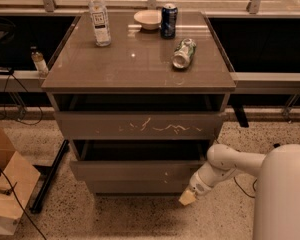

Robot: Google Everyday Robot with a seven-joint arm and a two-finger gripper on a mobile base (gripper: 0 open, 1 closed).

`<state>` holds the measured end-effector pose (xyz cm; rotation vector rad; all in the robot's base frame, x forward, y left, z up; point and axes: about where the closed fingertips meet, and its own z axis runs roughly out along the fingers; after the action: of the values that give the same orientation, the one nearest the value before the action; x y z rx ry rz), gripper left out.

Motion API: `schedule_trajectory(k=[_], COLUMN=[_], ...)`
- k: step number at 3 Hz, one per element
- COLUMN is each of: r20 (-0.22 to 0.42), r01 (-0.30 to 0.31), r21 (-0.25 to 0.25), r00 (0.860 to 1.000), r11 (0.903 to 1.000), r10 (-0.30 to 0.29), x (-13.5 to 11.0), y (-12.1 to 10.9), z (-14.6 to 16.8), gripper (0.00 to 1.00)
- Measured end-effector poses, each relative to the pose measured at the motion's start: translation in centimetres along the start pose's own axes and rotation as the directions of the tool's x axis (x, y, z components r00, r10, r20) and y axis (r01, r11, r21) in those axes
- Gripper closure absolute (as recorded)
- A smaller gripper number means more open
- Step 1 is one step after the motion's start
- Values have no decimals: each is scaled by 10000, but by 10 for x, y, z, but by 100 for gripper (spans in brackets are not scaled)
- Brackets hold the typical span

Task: Close middle drawer

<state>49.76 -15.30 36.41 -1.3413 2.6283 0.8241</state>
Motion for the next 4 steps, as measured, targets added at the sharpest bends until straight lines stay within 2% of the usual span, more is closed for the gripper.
schedule_trajectory(k=[1,2,3,4], r20=[858,2066,2464,2484], r01=[424,1108,1304,1304], r21=[680,1972,2528,2549], r00=[9951,9666,9495,9488], r11=[9968,9741,9587,9581], r10=[-482,-1517,-1941,-1952], x=[-35,-74,-87,-87], y=[-26,-39,-39,-39], z=[-18,-58,-74,-74], gripper=[82,51,28,0])
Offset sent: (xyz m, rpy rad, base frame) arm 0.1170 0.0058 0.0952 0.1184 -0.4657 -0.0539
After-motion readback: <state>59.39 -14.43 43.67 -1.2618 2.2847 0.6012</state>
